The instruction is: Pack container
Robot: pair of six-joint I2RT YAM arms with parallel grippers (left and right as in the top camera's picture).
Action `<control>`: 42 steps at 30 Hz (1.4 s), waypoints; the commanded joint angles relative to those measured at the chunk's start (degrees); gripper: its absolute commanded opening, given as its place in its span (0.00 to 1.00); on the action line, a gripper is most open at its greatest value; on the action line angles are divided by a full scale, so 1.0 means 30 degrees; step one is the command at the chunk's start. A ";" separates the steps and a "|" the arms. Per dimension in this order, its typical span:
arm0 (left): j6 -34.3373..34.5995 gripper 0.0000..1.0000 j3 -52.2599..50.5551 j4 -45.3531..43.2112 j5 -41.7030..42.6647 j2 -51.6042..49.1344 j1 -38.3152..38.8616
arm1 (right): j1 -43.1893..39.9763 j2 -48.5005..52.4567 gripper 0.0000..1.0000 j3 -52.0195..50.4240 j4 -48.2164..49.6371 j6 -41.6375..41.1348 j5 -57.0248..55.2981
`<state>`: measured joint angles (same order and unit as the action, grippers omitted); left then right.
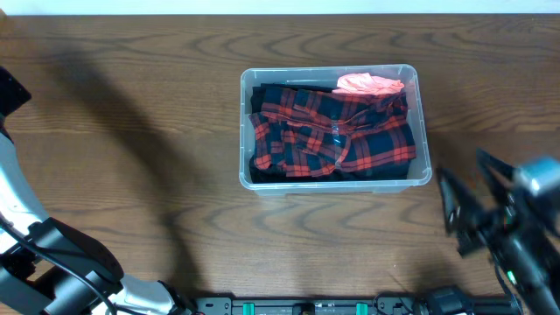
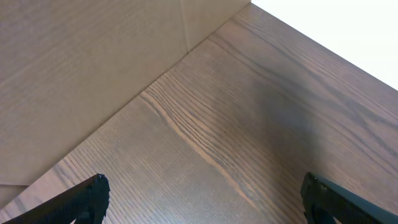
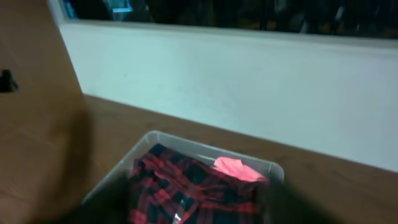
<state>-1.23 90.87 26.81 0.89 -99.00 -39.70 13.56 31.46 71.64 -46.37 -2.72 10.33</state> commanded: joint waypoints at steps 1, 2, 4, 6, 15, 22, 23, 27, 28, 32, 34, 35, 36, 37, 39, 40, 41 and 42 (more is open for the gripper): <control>0.0233 0.98 0.0146 0.0036 -0.0095 0.0051 -0.0051 | 0.0000 -0.0896 0.99 0.0051 -0.0291 0.0007 0.0080; 0.0233 0.98 0.0146 0.0036 -0.0102 0.0051 -0.0051 | 0.0000 -0.1115 0.99 0.0051 -0.0423 0.0007 0.0080; 0.0233 0.98 0.0146 0.0036 -0.0102 0.0051 -0.0051 | 0.0000 -0.1311 0.99 0.0051 -0.0692 0.0000 0.0095; 0.0233 0.98 0.0146 0.0036 -0.0102 0.0051 -0.0051 | 0.0000 -0.1326 0.99 0.0051 -0.1173 0.0000 0.0095; 0.0233 0.98 0.0146 0.0036 -0.0102 0.0051 -0.0051 | 0.0000 -0.1311 0.99 0.0051 -0.2470 -0.0189 0.2142; 0.0233 0.98 0.0146 0.0036 -0.0102 0.0051 -0.0051 | -0.0007 -0.1311 0.99 0.0051 -0.2922 0.0364 0.2652; 0.0233 0.98 0.0146 0.0036 -0.0102 0.0051 -0.0051 | -0.0007 -0.1311 0.99 0.0051 -0.2914 0.0357 0.2739; 0.0233 0.98 0.0146 0.0036 -0.0102 0.0051 -0.0051 | -0.0007 -0.1311 0.99 0.0051 -0.2849 0.0372 0.2623; 0.0233 0.98 0.0146 0.0036 -0.0102 0.0051 -0.0051 | -0.0007 -0.1311 0.99 0.0051 -0.2834 0.0372 0.2528; 0.0233 0.98 0.0146 0.0036 -0.0102 0.0051 -0.0051 | -0.0007 -0.1311 0.99 0.0044 -0.3075 0.0379 0.1523; 0.0233 0.98 0.0146 0.0036 -0.0095 0.0051 -0.0051 | -0.0007 -0.1311 0.99 -0.0015 -0.3337 0.0379 0.1158; 0.0233 0.98 0.0146 0.0036 -0.0102 0.0051 -0.0051 | -0.0007 -0.1311 0.99 -0.0066 -0.3351 0.0379 0.1056; 0.0233 0.98 0.0146 0.0036 -0.0095 0.0051 -0.0051 | -0.0007 -0.1304 0.99 -0.0124 -0.3351 0.0379 0.1056; 0.0233 0.98 0.0146 0.0036 -0.0102 0.0051 -0.0051 | -0.0007 -0.1290 0.99 -0.0211 -0.3344 0.0372 0.1056; 0.0233 0.98 0.0146 0.0036 -0.0102 0.0051 -0.0051 | 0.0000 -0.1275 0.99 -0.0459 -0.3279 0.0379 0.1056; 0.0233 0.98 0.0146 0.0036 -0.0095 0.0051 -0.0051 | 0.0000 -0.1275 0.99 -0.0699 -0.3191 0.0393 0.1042; 0.0233 0.98 0.0146 0.0036 -0.0095 0.0051 -0.0051 | 0.0000 -0.1282 0.99 -0.0998 -0.3177 0.0539 0.0918; 0.0233 0.98 0.0146 0.0036 -0.0102 0.0051 -0.0051 | 0.0000 -0.1282 0.99 -0.1304 -0.3169 0.0627 0.0816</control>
<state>-1.23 90.87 26.79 0.89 -99.00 -39.70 13.56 27.46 70.04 -55.81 -2.24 14.28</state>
